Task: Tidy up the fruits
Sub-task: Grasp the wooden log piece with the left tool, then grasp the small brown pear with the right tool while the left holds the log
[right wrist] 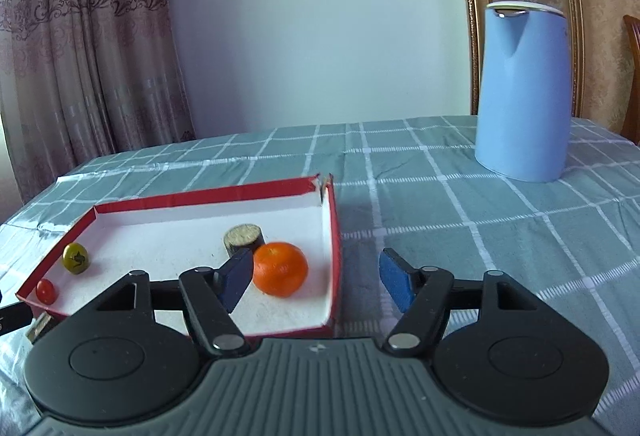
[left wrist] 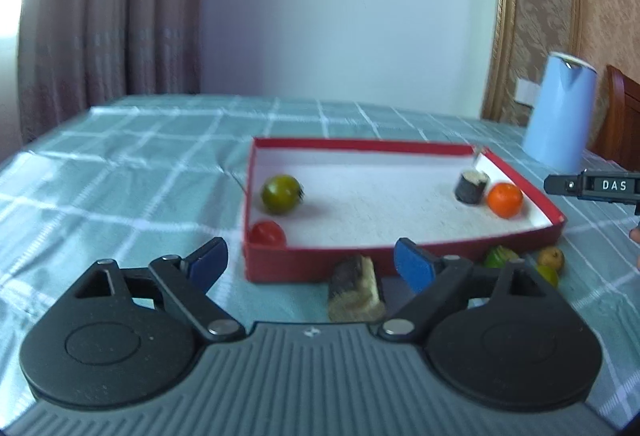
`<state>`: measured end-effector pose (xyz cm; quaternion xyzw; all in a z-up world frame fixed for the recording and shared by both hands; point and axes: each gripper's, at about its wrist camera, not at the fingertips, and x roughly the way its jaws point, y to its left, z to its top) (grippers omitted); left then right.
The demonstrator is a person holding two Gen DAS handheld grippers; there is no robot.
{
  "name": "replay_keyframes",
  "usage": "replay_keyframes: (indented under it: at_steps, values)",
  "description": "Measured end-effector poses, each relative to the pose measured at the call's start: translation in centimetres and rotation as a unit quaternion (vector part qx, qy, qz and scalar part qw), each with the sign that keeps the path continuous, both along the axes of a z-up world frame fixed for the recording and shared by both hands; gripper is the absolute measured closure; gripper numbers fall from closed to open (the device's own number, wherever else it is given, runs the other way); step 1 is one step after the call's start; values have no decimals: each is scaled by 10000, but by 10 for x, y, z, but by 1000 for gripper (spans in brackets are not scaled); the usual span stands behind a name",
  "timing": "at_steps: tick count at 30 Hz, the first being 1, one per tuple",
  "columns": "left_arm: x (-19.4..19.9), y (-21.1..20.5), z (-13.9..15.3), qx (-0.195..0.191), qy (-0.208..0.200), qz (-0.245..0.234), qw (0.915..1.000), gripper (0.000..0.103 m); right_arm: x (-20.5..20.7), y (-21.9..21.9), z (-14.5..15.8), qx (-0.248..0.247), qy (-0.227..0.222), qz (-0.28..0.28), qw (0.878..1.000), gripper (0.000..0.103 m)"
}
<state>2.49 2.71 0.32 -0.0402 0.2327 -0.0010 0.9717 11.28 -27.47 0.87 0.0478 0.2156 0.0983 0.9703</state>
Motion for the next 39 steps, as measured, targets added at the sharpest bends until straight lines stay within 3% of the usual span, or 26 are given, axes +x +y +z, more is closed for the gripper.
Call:
replay_keyframes:
  at_steps: [6, 11, 17, 20, 22, 25, 30, 39]
  values:
    - [4, -11, -4, 180, 202, -228, 9994, 13, -21, -19, -2, 302, -107, -99, 9994, 34]
    - [15, -8, -10, 82, 534, -180, 9984, 16, -25, -19, -3, 322, -89, -33, 9994, 34]
    - [22, -5, -15, -12, 783, -131, 9968, 32, -30, -7, -4, 5, -180, 131, 9998, 34]
    - [20, -5, -14, -52, 719, -292, 9970, 49, -33, -6, -4, -20, -201, 163, 9997, 34]
    - [17, -10, -13, -10, 649, -474, 9968, 66, -35, -9, -5, 28, -184, 146, 9997, 34]
    - [17, -13, -12, 22, 626, -570, 9964, 72, -38, -15, -5, 110, -172, 100, 9997, 34]
    - [16, -12, -12, -28, 608, -526, 9968, 72, -41, -17, -8, 70, -83, 196, 9997, 34]
    - [10, -8, -8, -72, 438, -477, 9979, 72, -51, 9, -18, -528, 22, 841, 9951, 34]
